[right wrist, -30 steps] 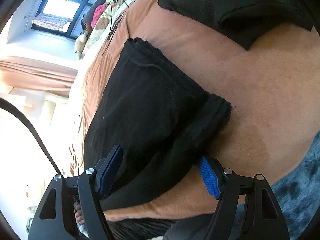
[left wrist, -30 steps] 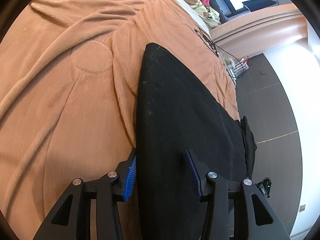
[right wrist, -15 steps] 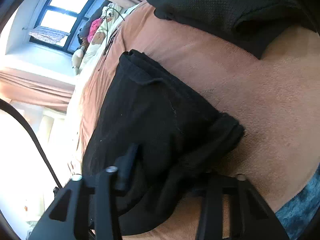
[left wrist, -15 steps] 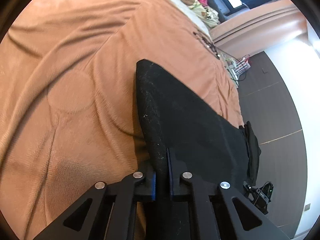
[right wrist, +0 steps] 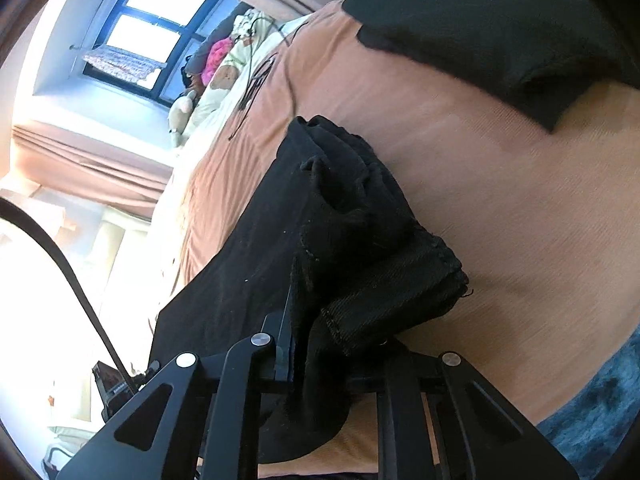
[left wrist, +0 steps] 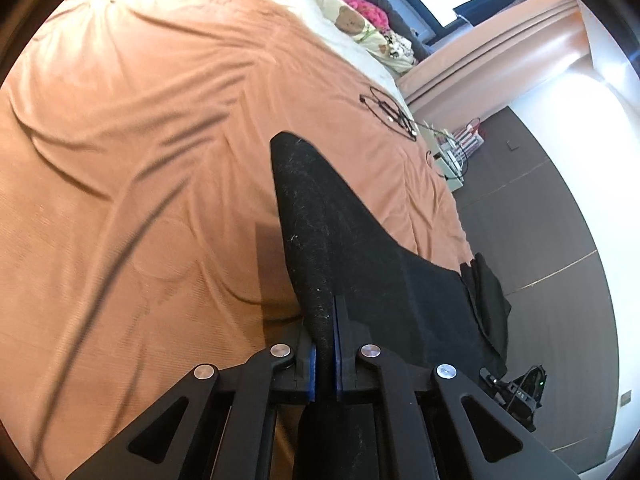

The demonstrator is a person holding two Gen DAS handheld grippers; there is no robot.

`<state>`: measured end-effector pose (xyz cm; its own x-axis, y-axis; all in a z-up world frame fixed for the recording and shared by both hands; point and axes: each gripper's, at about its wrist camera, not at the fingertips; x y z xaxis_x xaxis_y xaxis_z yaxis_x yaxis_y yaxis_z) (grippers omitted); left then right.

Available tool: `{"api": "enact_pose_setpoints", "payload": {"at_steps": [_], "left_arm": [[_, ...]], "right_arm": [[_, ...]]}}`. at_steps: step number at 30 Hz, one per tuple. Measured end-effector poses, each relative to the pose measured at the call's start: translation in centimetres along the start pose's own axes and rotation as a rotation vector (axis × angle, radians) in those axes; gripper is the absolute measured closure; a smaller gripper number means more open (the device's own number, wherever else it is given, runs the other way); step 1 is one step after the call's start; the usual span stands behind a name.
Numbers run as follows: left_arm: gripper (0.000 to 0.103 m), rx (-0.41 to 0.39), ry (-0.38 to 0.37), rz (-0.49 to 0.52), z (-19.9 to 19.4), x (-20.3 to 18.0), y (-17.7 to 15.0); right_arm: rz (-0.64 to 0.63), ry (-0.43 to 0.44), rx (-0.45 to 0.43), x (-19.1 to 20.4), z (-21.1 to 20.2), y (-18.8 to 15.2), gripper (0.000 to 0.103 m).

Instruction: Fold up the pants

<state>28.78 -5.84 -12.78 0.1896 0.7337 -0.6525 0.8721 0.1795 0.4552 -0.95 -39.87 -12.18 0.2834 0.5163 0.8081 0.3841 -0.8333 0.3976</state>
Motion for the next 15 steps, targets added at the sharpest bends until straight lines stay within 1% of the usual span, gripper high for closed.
{"api": "enact_pose_setpoints", "payload": {"at_steps": [3,9,12,15], "left_arm": [[0.097,-0.02,0.01,-0.013,-1.6,1.5,0.7],[0.097,-0.045,0.043,-0.029,-4.9,4.9,1.8],[0.097,-0.065,0.046,-0.053,-6.6,6.7,2.2],[0.097,-0.079,0.06,-0.07,-8.0,8.3,2.7]], "right_arm": [[-0.01,0.01,0.022,0.3,0.5,-0.8,0.09],[-0.039,0.024,0.062,2.6,2.6,-2.8,0.091],[-0.056,0.025,0.092,3.8,3.7,-4.0,0.09],[-0.076,0.03,0.111,4.8,4.5,-3.8,0.09]]}}
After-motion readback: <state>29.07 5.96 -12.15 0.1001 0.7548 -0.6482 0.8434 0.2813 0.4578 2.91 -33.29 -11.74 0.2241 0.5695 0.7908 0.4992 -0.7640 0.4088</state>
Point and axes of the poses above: each gripper's, at about its wrist camera, not at the fingertips, and z roughly the way its jaws point, x to its left, y to its top, and after that the axes turned 3 degrees about -x, right-handed
